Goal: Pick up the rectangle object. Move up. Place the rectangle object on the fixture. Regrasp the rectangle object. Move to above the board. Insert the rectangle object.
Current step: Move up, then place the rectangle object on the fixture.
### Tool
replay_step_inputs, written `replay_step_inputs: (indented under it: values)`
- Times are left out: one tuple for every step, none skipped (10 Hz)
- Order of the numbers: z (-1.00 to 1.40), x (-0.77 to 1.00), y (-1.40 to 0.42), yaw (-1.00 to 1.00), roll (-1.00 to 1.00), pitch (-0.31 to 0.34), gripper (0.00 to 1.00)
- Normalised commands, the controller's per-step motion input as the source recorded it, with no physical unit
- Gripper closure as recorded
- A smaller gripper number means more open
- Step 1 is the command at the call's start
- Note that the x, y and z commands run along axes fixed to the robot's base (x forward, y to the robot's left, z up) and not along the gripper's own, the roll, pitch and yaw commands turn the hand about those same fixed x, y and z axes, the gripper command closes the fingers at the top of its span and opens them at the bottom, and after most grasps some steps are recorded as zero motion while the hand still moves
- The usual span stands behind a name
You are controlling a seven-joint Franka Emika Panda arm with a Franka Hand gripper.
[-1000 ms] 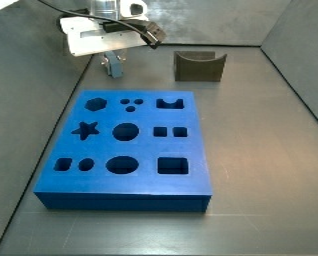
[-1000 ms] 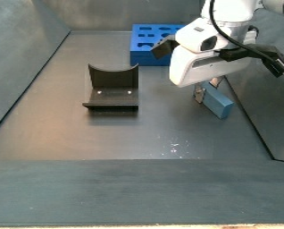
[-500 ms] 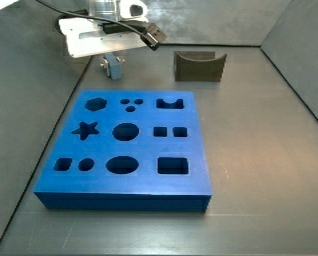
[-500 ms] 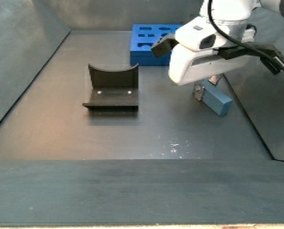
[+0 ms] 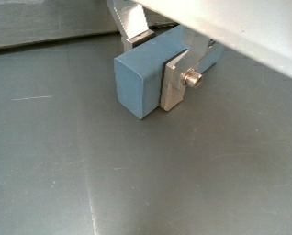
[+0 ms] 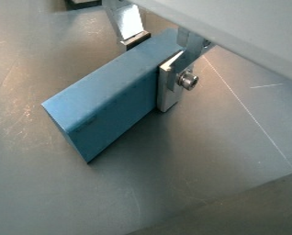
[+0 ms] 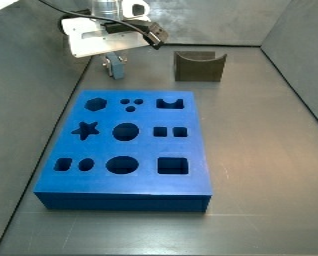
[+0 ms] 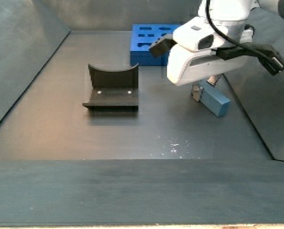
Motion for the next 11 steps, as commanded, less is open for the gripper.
replay_step_inputs:
  values:
    - [0.64, 0.0, 0.0, 0.0, 0.0, 0.0, 1.0]
    - [0.62, -0.02, 0.07, -0.04, 0.02, 0.02, 1.0]
    - [0.53, -0.04, 0.07, -0.05, 0.02, 0.088, 1.0]
    - [0.44, -0.02, 0.06, -0.05, 0.02, 0.13, 1.0]
    - [0.3, -0.01, 0.04, -0.05, 0.03, 0.147, 1.0]
    - [0.19, -0.02, 0.03, -0.04, 0.05, 0.131, 1.0]
    - [1.0, 0.0, 0.0, 0.0, 0.0, 0.0, 1.0]
    - [1.0, 0.0, 0.0, 0.01, 0.01, 0.0, 1.0]
    - [1.0, -0.01, 0.0, 0.01, 0.01, 0.026, 1.0]
    - [1.0, -0.01, 0.0, 0.0, 0.03, 0.05, 1.0]
    - [1.0, -0.02, 0.0, 0.0, 0.04, 0.07, 1.0]
